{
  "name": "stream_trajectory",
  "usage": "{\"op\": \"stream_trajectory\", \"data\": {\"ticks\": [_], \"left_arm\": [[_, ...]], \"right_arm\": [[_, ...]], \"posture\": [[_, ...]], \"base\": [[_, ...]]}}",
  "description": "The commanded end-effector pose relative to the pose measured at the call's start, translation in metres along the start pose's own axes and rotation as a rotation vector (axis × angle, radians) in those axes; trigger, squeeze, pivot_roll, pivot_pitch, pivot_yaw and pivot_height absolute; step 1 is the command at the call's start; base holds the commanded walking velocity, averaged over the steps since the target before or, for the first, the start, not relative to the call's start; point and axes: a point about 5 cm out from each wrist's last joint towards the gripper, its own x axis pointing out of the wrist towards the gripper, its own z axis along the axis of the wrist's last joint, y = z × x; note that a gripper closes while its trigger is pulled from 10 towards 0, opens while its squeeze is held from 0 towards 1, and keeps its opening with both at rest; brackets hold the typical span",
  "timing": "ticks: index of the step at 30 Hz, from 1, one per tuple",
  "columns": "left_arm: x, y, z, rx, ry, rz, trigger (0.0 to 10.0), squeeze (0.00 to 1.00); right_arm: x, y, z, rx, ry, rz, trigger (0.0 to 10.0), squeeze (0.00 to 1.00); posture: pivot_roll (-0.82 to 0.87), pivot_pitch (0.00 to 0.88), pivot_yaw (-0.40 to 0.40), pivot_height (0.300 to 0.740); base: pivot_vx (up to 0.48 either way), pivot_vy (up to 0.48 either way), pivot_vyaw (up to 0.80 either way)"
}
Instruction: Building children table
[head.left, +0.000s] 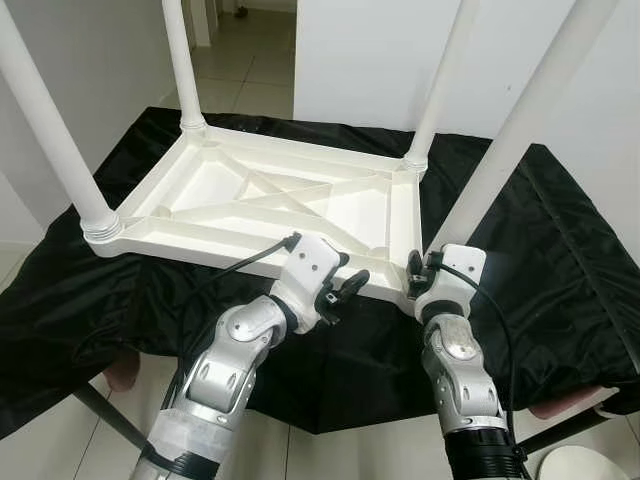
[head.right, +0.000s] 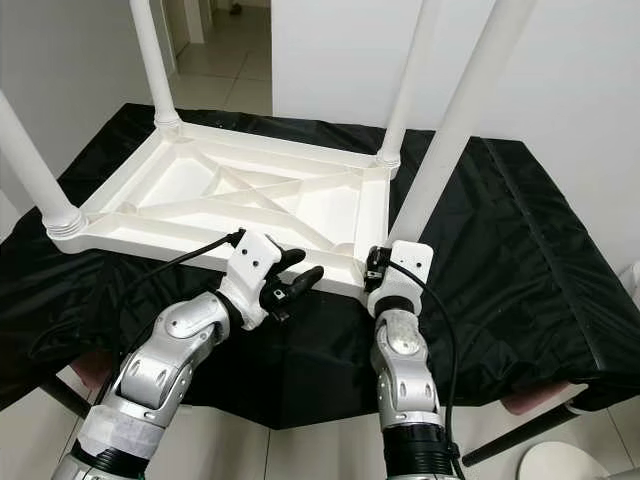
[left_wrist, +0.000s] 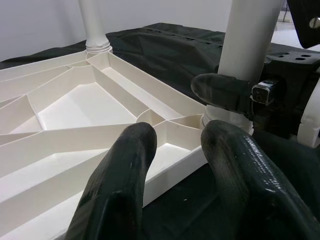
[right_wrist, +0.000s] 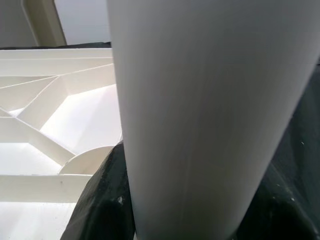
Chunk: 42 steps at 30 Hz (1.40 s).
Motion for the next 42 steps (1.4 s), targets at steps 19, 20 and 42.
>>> {"op": "stream_trajectory", "data": {"ticks": [19,20,42], "left_arm": [[-0.002,0.003,0.0,-0.001,0.005,0.015,10.0,0.0],[-0.002,0.003,0.0,-0.001,0.005,0.015,10.0,0.0],[0.005,0.009,0.005,0.025,-0.011,0.023,10.0,0.0]], "right_arm": [[-0.003,-0.041,-0.004,-0.12,0.069,0.471,10.0,0.0],[-0.003,-0.041,-0.004,-0.12,0.069,0.471,10.0,0.0],[0.025,-0.036,-0.004,-0.275,0.115,0.757,0.0,0.0]], "posture": [[0.06,0.001,-0.046,0.74],[0.06,0.001,-0.046,0.74],[0.07,0.0,-0.04,0.74]], "base": [[0.0,0.0,0.0],[0.0,0.0,0.0],[0.0,0.0,0.0]]}}
